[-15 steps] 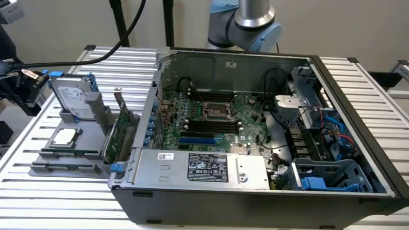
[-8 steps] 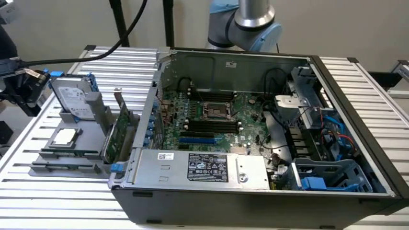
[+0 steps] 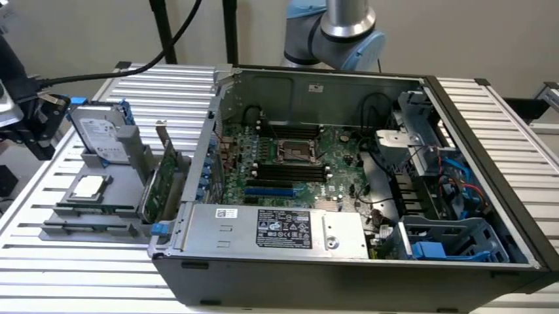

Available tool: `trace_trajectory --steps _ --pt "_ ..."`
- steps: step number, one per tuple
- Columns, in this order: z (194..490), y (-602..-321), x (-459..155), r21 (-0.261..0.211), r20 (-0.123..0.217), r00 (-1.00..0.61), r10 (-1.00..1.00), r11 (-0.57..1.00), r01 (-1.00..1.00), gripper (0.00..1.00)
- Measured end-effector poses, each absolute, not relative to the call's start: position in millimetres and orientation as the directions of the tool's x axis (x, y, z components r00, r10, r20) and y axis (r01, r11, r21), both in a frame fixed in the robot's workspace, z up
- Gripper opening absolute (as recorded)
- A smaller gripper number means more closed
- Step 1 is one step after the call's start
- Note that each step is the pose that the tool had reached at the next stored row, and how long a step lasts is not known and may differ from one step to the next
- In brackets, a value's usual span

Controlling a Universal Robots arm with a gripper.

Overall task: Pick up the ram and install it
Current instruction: 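Pick up the ram and move it above insertion slot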

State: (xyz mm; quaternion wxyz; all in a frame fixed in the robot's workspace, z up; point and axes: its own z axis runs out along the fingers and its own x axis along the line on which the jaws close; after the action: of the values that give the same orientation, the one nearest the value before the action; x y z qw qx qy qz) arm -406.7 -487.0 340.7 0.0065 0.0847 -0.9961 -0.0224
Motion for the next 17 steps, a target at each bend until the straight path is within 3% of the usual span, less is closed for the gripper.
trace_trajectory --steps 17 --pt "334.5 -487.1 -406.7 0.045 0.006 -0.887 -0.462 0.886 -0.461 0.0"
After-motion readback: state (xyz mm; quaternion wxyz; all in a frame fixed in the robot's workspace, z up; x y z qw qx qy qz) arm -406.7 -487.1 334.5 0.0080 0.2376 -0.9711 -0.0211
